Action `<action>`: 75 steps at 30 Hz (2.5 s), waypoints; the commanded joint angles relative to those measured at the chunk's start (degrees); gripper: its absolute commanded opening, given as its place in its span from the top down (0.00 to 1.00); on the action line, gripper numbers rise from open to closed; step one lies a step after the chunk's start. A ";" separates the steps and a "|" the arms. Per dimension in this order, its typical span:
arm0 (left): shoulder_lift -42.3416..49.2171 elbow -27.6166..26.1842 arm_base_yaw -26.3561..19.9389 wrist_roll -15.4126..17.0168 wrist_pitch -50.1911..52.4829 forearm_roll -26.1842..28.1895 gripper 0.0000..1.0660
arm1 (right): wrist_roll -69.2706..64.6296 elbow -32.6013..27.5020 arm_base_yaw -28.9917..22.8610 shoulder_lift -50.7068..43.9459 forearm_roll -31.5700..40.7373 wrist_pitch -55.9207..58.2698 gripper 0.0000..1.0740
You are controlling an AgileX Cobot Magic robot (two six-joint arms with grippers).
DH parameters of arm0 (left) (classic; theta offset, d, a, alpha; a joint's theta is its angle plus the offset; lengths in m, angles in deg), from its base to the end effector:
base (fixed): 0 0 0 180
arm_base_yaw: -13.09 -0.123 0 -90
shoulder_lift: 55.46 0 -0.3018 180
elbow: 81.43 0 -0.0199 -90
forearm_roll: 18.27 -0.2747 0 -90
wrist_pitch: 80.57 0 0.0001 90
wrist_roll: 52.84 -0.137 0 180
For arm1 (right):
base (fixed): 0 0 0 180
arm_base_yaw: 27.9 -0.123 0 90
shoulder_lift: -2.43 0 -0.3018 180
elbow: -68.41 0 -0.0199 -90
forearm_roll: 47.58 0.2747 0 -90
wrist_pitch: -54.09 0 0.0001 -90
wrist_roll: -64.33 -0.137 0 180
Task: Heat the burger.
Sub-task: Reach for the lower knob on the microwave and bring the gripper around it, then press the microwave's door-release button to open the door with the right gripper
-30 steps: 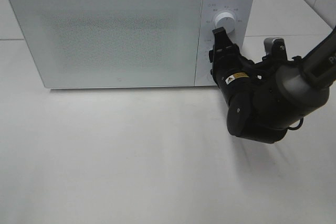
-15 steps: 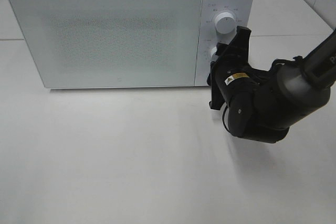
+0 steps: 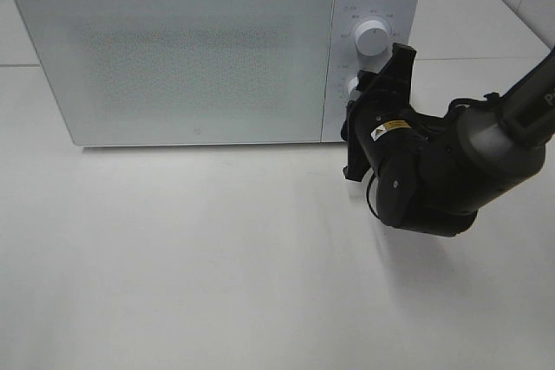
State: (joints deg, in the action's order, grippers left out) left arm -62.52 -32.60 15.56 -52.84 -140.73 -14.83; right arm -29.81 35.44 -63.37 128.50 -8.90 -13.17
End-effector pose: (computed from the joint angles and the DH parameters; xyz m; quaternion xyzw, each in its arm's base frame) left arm 0.0393 -0.0088 0.2705 0.0194 0.8477 -0.0414 0.5285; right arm 0.3761 0.1711 0.1033 0.5974 0.4414 0.5389 0.3974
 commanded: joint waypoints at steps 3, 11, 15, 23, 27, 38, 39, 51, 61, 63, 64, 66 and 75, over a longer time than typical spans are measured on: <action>1.20 0.23 -0.17 0.00 0.80 0.11 0.06 | 1.78 2.12 -0.69 0.06 -11.12 1.66 0.94; 1.20 0.23 -0.17 0.00 0.80 0.11 0.06 | 4.41 2.12 -0.69 0.06 -9.11 1.09 0.82; 1.20 0.23 -0.17 0.00 0.80 0.11 0.06 | 6.53 2.06 -0.69 0.06 -7.10 0.00 0.76; 1.20 0.23 -0.17 0.00 0.80 0.11 0.06 | 6.65 1.15 -0.69 0.06 -2.52 -0.69 0.56; 1.20 0.23 -0.17 0.00 0.80 0.11 0.06 | 6.76 -0.57 -0.69 -0.06 -1.03 -1.38 0.52; 1.20 0.23 -0.17 0.00 0.80 0.11 0.06 | 12.49 -3.95 -0.92 -2.98 -1.43 -1.26 0.36; 1.20 0.23 -0.17 0.00 0.80 0.11 0.06 | 13.46 -4.76 -0.92 -3.78 -1.95 -0.92 0.33; 1.20 0.23 -0.17 0.00 0.80 0.11 0.06 | 29.51 -10.77 -0.92 -12.89 -4.07 8.48 0.32; 1.20 0.23 -0.17 0.00 0.80 0.11 0.06 | 63.54 -11.23 -0.74 -25.61 -3.67 31.11 0.32; 1.20 0.23 -0.17 0.00 0.80 0.11 0.06 | 70.42 -11.17 -0.74 -27.27 -3.67 34.78 0.32; 1.20 0.23 -0.17 0.00 0.80 0.11 0.06 | 70.42 -11.17 -0.74 -27.27 -3.67 34.78 0.32; 1.20 0.23 -0.17 0.00 0.80 0.11 0.06 | 78.38 -11.17 -0.74 -28.99 -3.67 39.71 0.32; 1.20 0.23 -0.17 0.00 0.80 0.11 0.06 | 100.32 -11.17 -0.74 -31.86 -3.84 55.23 0.32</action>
State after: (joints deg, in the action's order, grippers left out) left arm -62.52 -32.60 15.56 -52.84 -140.73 -14.83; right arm 63.81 24.10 -64.05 97.50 -12.34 37.36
